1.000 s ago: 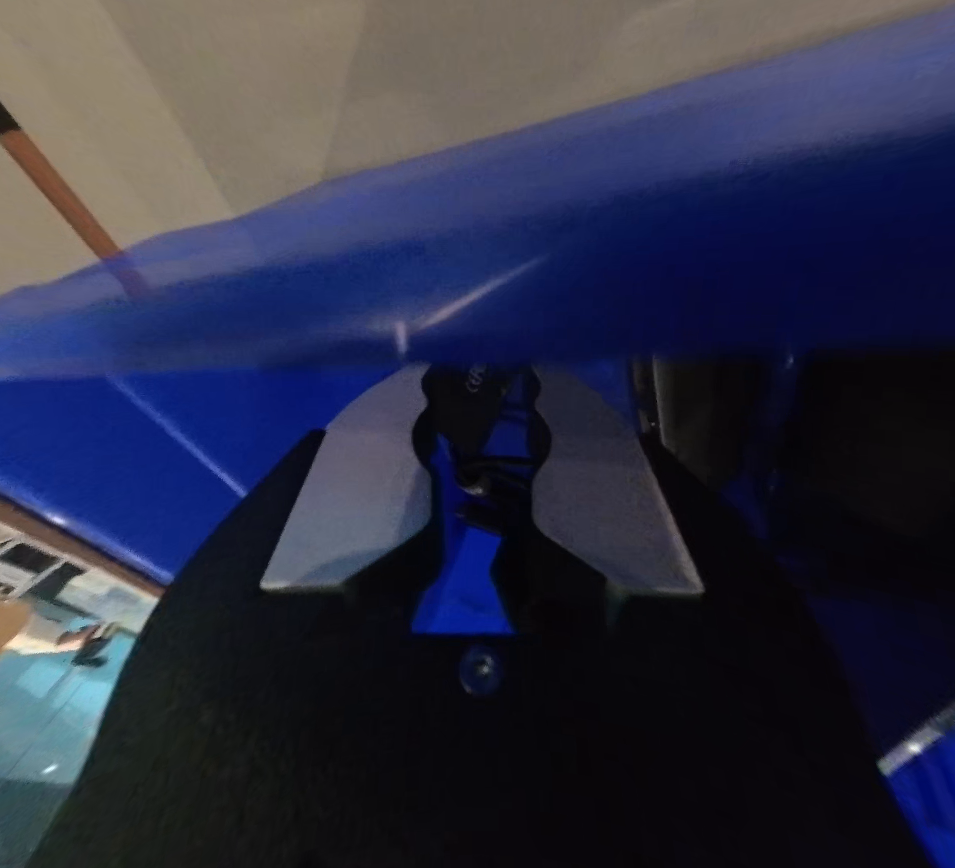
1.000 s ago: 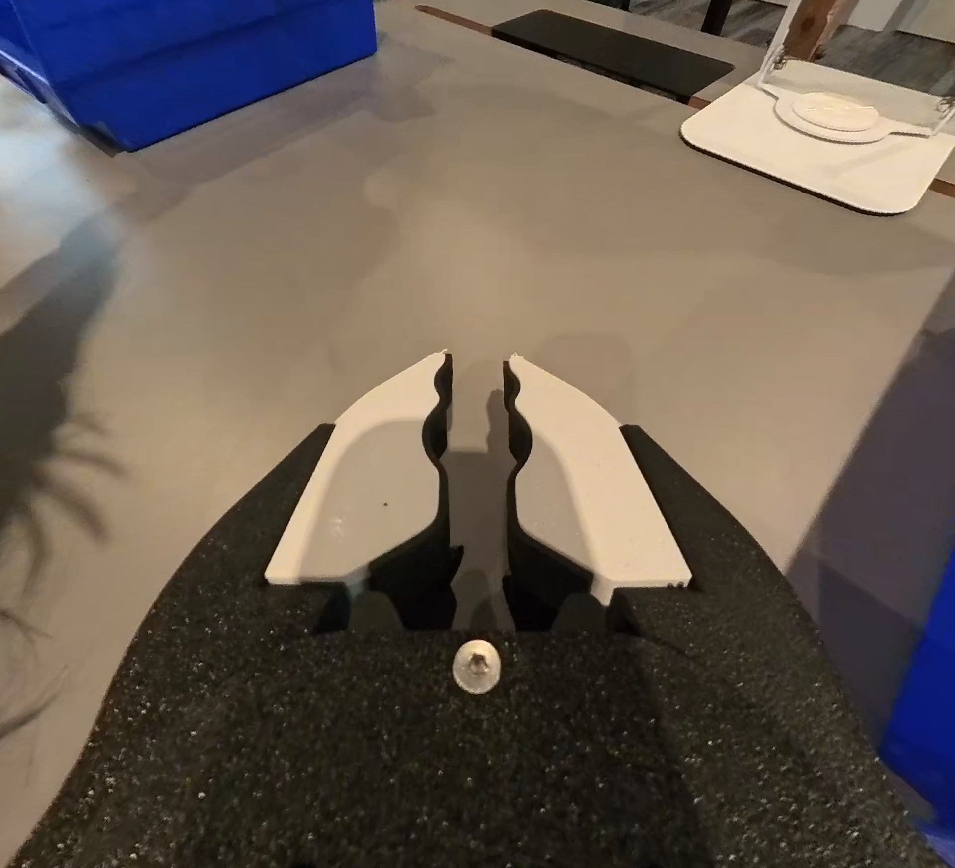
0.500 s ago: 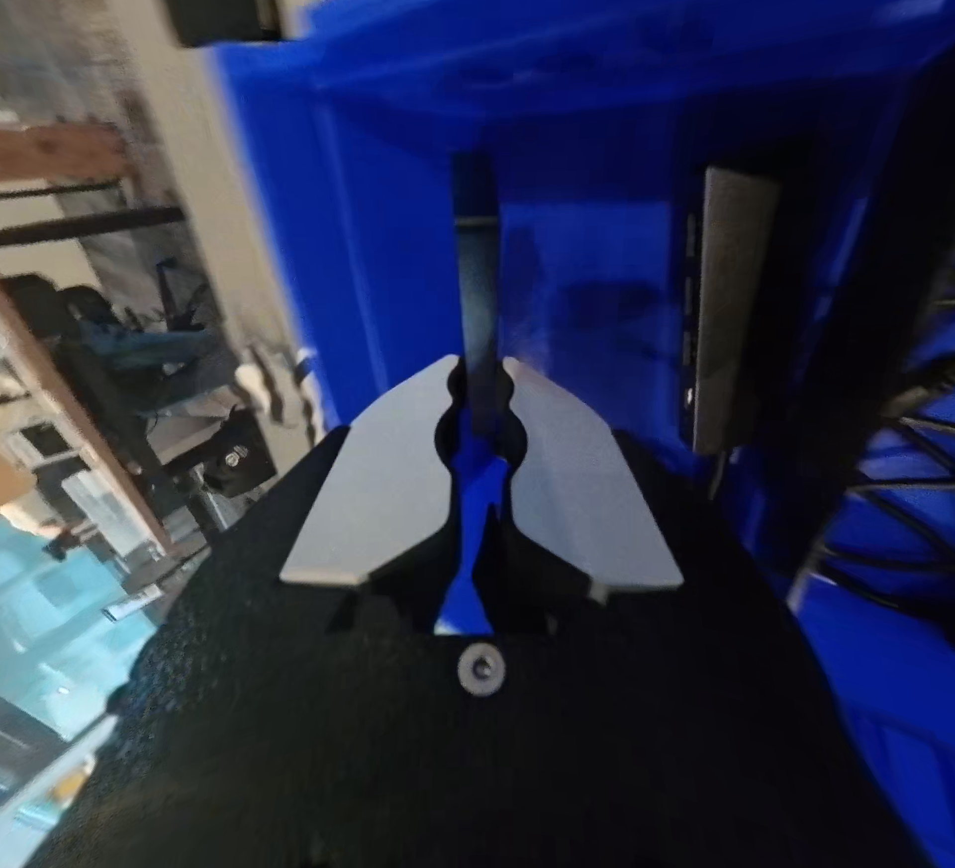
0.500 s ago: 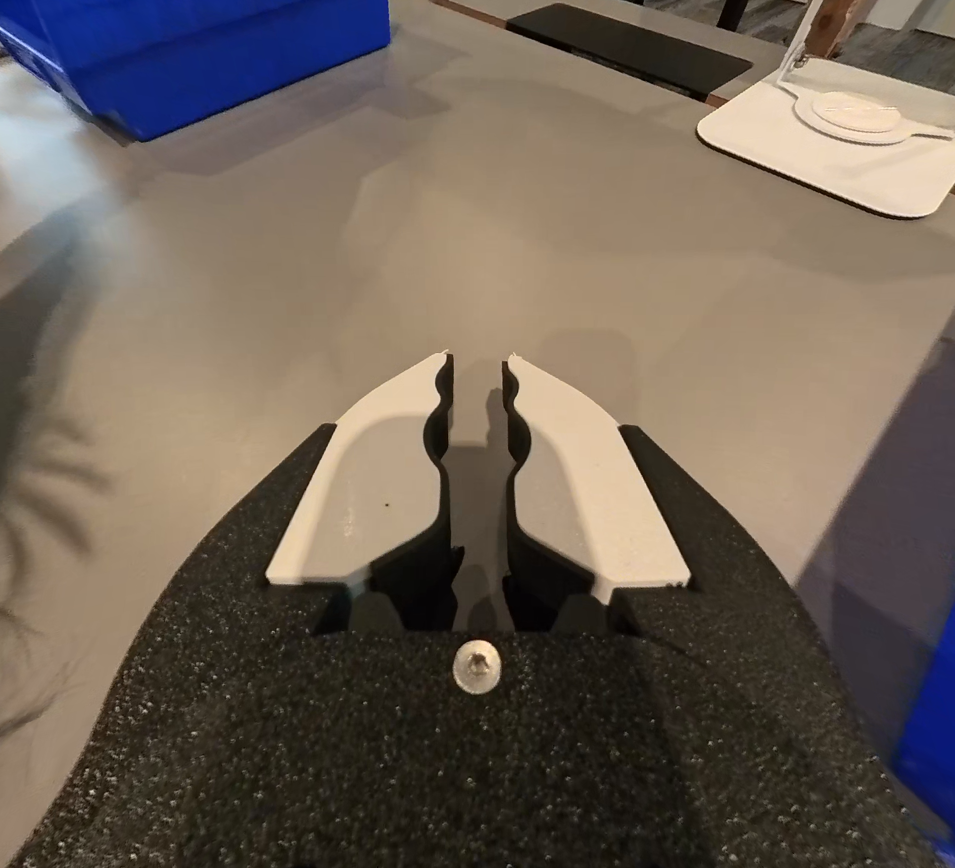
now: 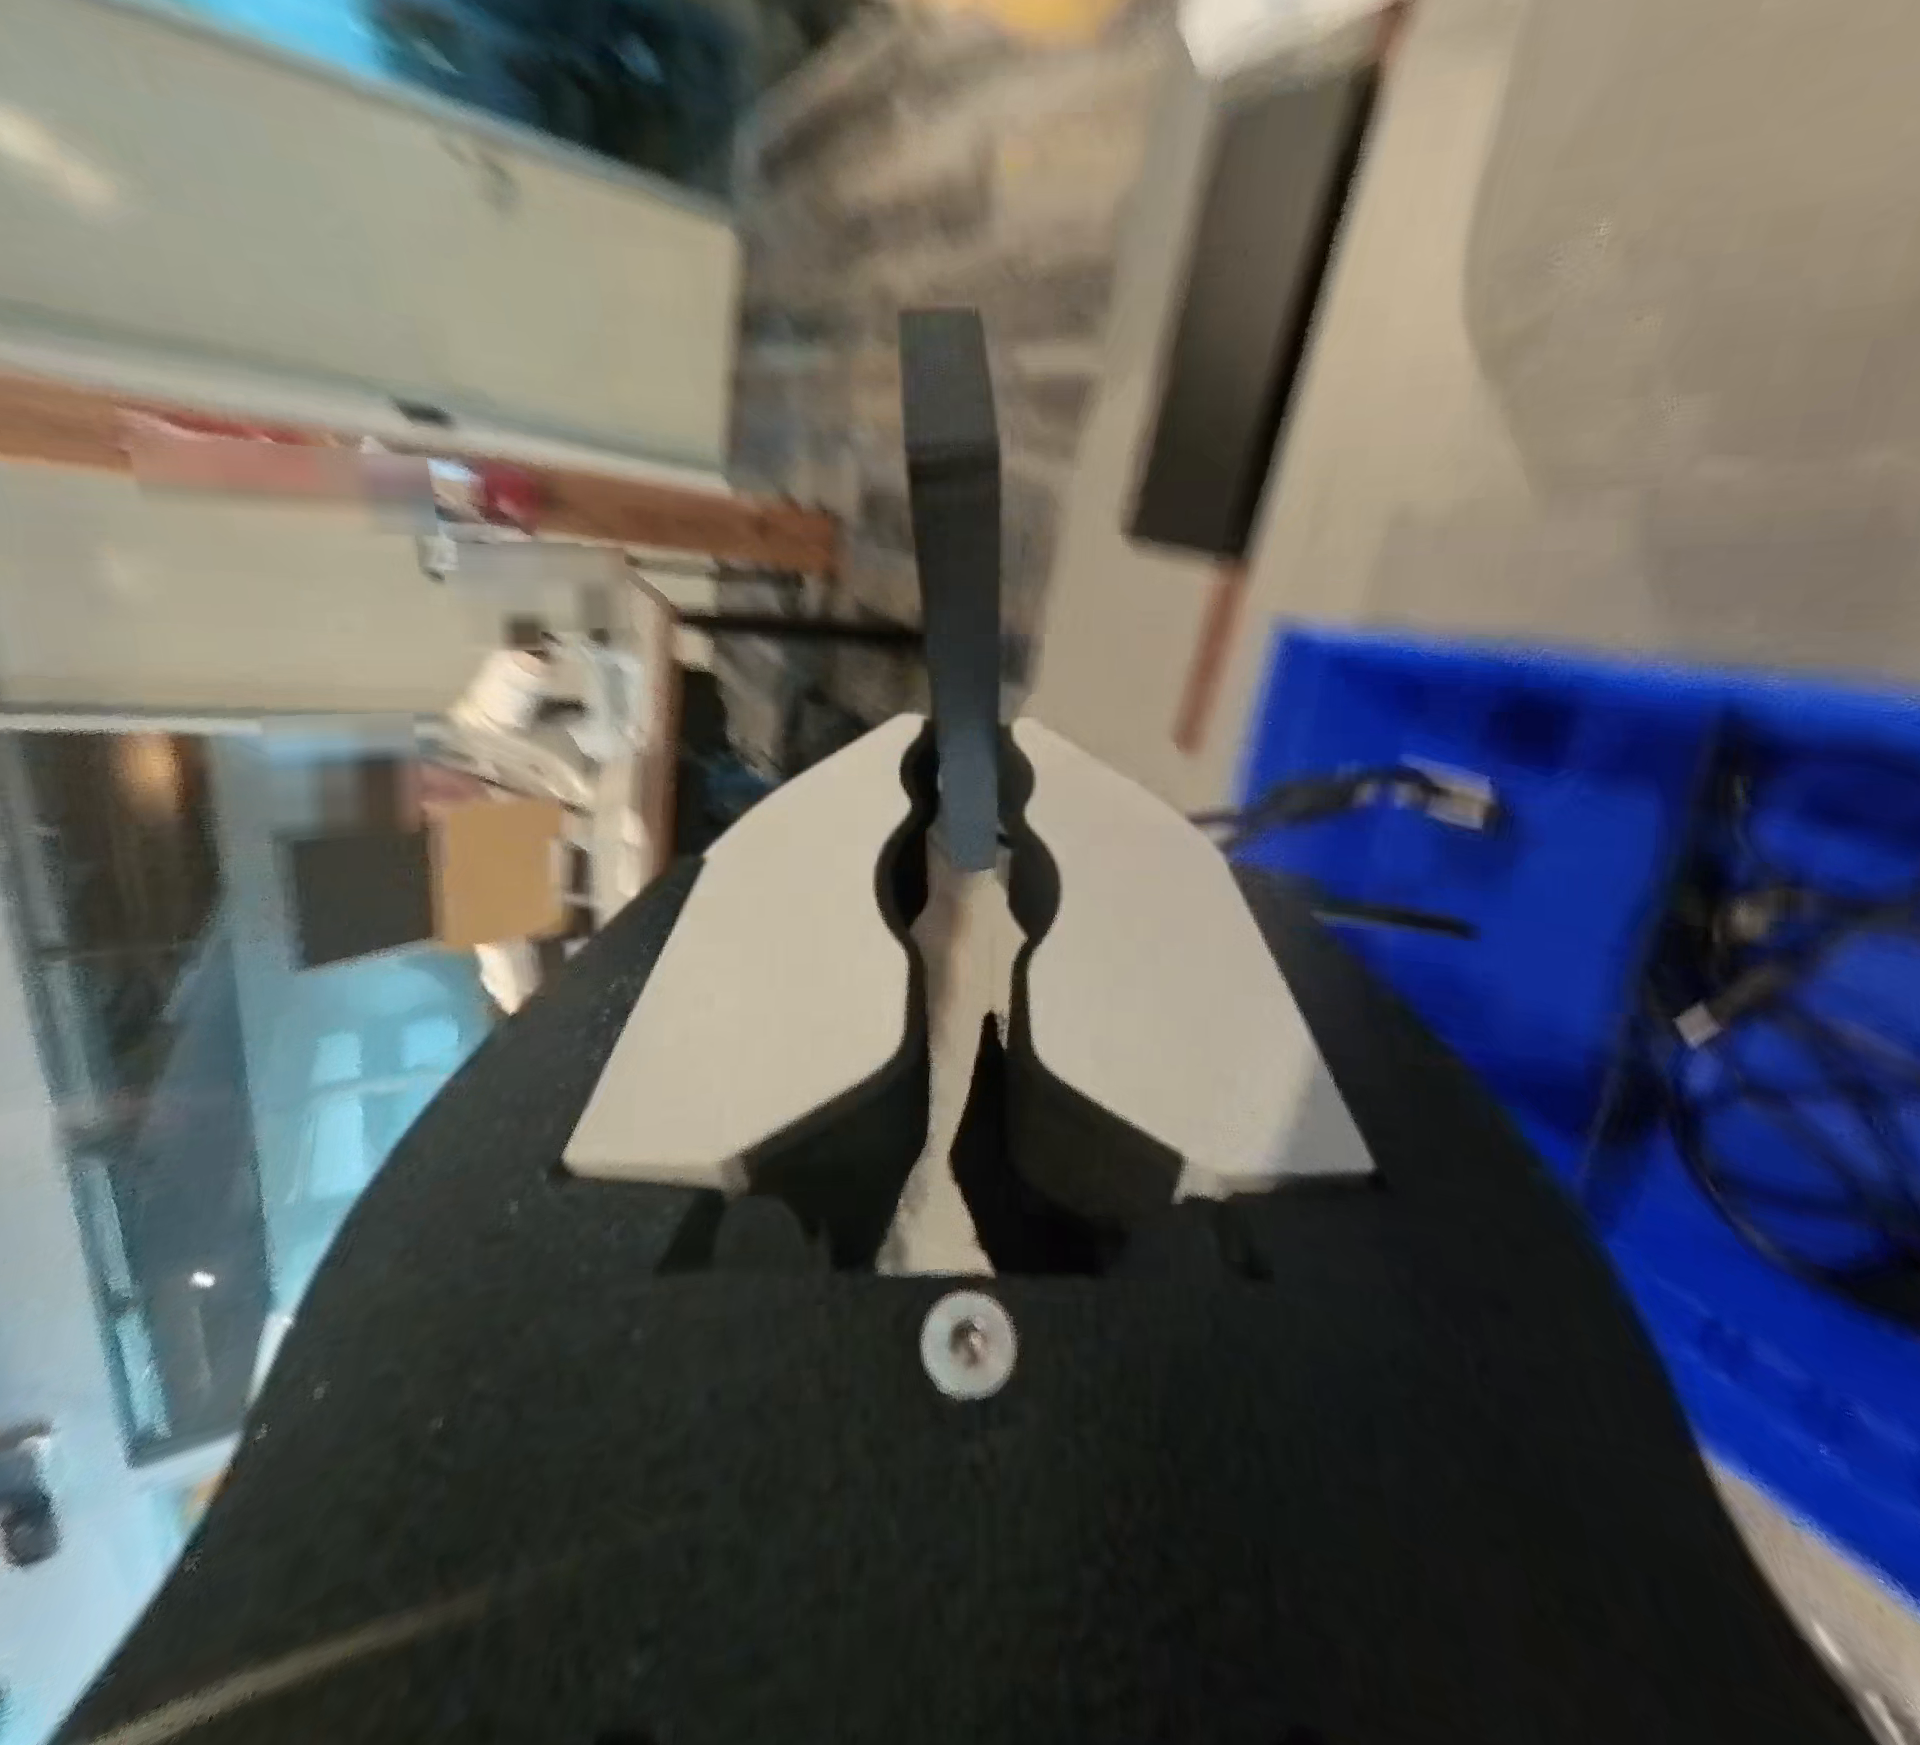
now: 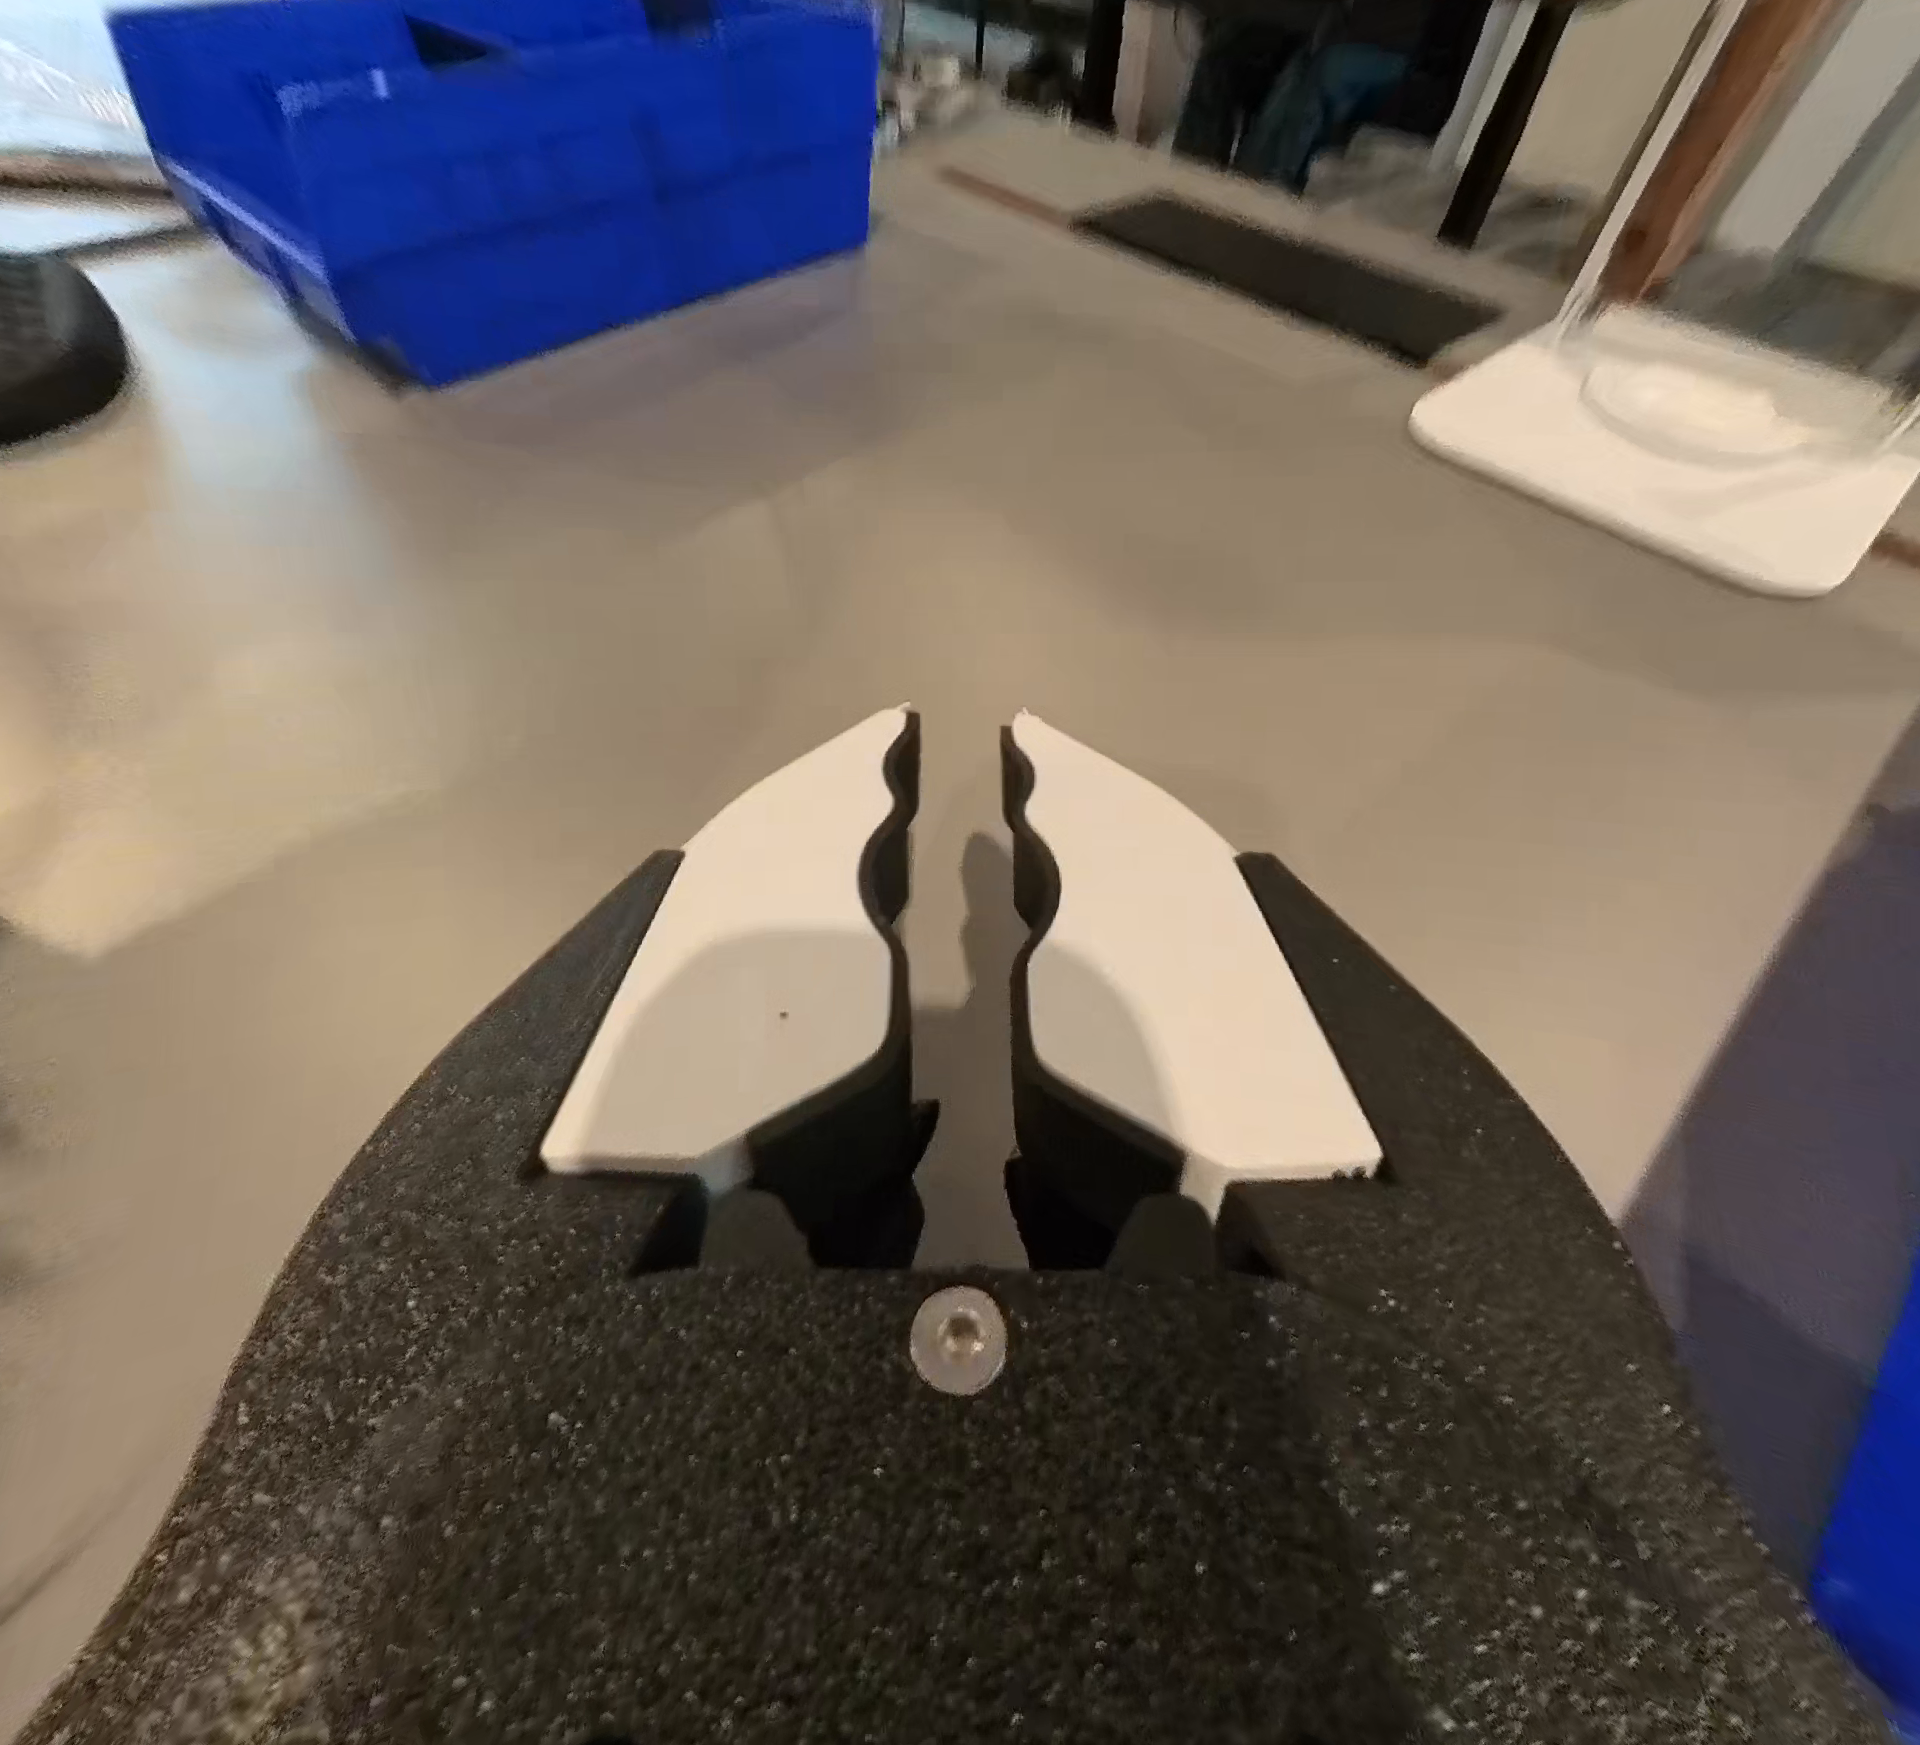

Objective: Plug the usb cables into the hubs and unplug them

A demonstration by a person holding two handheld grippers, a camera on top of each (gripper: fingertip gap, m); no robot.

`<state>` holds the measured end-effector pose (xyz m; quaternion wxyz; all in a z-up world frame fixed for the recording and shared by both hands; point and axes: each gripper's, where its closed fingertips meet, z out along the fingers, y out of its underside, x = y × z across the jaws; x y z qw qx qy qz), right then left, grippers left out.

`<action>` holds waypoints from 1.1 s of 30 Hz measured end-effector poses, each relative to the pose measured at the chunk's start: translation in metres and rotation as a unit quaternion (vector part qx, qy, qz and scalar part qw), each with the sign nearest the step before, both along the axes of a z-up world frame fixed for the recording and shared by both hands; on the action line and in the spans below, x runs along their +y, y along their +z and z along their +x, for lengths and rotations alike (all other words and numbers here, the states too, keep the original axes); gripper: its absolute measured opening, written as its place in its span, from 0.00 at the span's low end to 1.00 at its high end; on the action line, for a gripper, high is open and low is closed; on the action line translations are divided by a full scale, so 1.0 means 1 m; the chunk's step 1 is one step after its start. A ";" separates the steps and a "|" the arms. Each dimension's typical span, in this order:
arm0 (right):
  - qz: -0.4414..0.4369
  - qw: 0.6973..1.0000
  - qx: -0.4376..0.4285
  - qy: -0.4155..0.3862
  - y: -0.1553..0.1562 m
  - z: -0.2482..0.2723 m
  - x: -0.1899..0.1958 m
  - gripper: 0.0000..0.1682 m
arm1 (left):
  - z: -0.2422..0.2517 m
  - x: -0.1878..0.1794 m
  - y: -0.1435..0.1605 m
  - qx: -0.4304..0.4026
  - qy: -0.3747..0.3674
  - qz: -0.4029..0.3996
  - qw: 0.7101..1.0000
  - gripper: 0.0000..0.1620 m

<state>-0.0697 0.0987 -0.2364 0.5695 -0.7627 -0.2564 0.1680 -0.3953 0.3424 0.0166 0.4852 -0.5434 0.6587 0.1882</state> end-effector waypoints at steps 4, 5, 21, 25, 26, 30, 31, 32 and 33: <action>0.049 0.999 0.009 -0.012 0.016 0.004 -0.002 0.07 | 0.041 -0.025 0.066 -0.031 -0.032 0.060 0.997 0.06; 0.051 0.999 0.007 -0.015 0.016 0.005 -0.002 0.07 | 0.052 -0.031 0.080 -0.039 -0.040 0.071 0.996 0.06; 0.070 0.992 -0.102 -0.028 0.001 0.003 0.002 0.06 | 0.175 -0.092 0.066 -0.154 -0.155 0.015 0.976 0.06; 0.063 0.993 -0.100 -0.028 -0.002 0.003 0.003 0.06 | 0.189 -0.091 0.023 -0.162 -0.155 -0.023 0.974 0.06; 0.063 0.993 -0.097 -0.028 -0.002 0.003 0.003 0.06 | 0.191 -0.092 0.013 -0.166 -0.157 -0.035 0.973 0.06; 0.062 0.994 -0.089 -0.027 -0.002 0.003 0.003 0.06 | 0.197 -0.097 -0.029 -0.175 -0.151 -0.071 0.970 0.07; 0.061 0.994 -0.089 -0.027 -0.002 0.003 0.003 0.06 | 0.197 -0.097 -0.039 -0.171 -0.146 -0.077 0.971 0.07; 0.060 0.994 -0.090 -0.027 -0.003 0.003 0.003 0.06 | 0.197 -0.098 -0.048 -0.170 -0.141 -0.085 0.971 0.06; 0.059 0.994 -0.092 -0.026 -0.003 0.002 0.004 0.06 | 0.199 -0.100 -0.057 -0.174 -0.139 -0.104 0.969 0.06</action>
